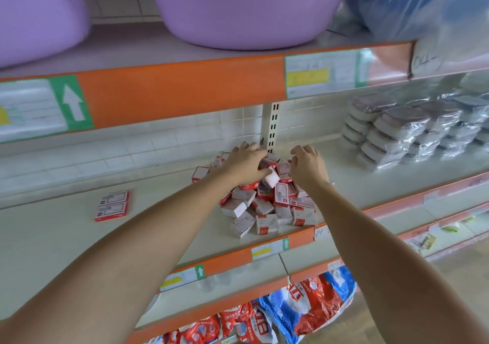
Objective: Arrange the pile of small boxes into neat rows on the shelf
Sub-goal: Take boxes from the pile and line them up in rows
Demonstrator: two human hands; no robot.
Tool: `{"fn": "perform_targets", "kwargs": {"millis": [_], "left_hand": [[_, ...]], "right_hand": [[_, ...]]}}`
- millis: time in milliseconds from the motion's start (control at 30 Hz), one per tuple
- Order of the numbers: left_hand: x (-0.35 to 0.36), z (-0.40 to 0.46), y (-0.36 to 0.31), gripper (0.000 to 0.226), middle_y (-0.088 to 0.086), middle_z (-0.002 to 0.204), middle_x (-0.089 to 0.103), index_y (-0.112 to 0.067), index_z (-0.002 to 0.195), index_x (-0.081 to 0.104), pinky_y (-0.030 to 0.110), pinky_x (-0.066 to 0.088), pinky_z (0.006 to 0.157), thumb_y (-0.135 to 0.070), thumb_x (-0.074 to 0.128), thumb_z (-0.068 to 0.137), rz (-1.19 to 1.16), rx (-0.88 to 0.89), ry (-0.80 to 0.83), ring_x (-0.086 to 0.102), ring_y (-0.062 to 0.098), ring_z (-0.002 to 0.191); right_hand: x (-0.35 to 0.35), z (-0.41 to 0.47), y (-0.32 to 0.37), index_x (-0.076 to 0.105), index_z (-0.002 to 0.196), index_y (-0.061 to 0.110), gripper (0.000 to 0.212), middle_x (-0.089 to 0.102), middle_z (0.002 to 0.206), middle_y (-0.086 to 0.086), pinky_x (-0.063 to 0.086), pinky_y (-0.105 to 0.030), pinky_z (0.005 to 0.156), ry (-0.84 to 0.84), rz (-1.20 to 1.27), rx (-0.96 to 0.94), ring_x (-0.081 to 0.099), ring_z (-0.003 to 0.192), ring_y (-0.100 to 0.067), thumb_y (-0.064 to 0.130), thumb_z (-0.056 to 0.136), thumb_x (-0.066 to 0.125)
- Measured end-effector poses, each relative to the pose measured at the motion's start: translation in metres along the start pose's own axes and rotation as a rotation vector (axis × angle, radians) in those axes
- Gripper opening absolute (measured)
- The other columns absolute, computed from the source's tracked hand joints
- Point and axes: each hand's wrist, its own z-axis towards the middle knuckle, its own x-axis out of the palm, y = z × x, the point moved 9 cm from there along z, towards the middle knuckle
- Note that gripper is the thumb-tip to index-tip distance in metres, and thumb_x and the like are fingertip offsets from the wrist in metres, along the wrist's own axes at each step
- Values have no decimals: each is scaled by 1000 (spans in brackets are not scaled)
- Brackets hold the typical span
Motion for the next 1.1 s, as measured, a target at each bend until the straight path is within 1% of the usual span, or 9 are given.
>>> {"fn": "perform_targets", "kwargs": {"millis": [133, 267, 433, 533, 600, 633, 800, 933, 1100], "left_hand": [[12, 7, -15, 57, 0, 132, 49, -23, 135, 52, 45, 28, 106, -56, 59, 89, 155, 56, 66, 37, 24, 127], [17, 14, -26, 47, 0, 127, 55, -19, 125, 57, 44, 24, 109, -41, 70, 86, 143, 27, 63, 46, 22, 124], [17, 18, -29, 49, -1, 114, 56, -20, 118, 57, 39, 28, 100, -37, 80, 78, 60, -19, 76, 50, 23, 109], [18, 18, -36, 31, 3, 107, 53, -13, 105, 57, 34, 39, 79, -9, 76, 80, 14, -19, 51, 54, 24, 93], [20, 17, -41, 30, 6, 106, 49, -10, 101, 56, 29, 38, 59, 9, 63, 80, -63, -30, 44, 53, 21, 79], [21, 16, -43, 32, 7, 106, 47, -10, 102, 57, 28, 36, 55, 14, 59, 80, -86, -36, 43, 51, 18, 75], [22, 14, -54, 36, 6, 108, 40, -2, 108, 60, 23, 34, 60, 19, 54, 81, -51, -37, 19, 47, 16, 86], [19, 10, -59, 35, 6, 108, 45, -5, 103, 60, 30, 46, 70, 20, 52, 79, -79, -44, 3, 53, 20, 94], [20, 5, -64, 40, 5, 111, 57, -13, 100, 56, 30, 41, 71, 19, 49, 76, -101, -15, -1, 54, 21, 100]], "right_hand": [[3, -3, -39, 53, 131, 8, 46, 53, 128, -14, 44, -44, 101, 79, -34, 150, 49, 118, -31, 2, 85, 52], [31, -12, -64, 56, 117, 7, 27, 48, 126, -14, 56, -46, 84, 288, -50, 221, 59, 95, -30, 16, 94, 45], [36, -14, -64, 58, 112, 4, 27, 39, 122, -8, 56, -43, 83, 373, -15, 161, 56, 91, -28, 20, 97, 43], [37, -15, -71, 61, 115, 12, 25, 43, 120, -4, 59, -38, 76, 441, 11, 132, 58, 95, -27, 14, 95, 46], [40, -18, -74, 58, 125, 16, 30, 42, 131, -7, 53, -38, 91, 474, 26, 101, 53, 110, -28, 15, 96, 50], [41, -20, -75, 56, 130, 18, 35, 41, 136, -8, 48, -40, 99, 476, 29, 92, 49, 117, -29, 16, 95, 52], [42, -30, -76, 48, 140, 25, 55, 39, 136, -5, 47, -45, 102, 445, -1, 96, 41, 118, -28, 9, 89, 60], [34, -37, -73, 48, 138, 23, 55, 43, 133, -7, 46, -47, 101, 361, -87, 97, 41, 118, -29, 9, 87, 65], [22, -46, -76, 42, 138, 10, 52, 44, 132, -18, 45, -45, 102, 290, -129, 197, 41, 120, -33, 5, 90, 60]]}}
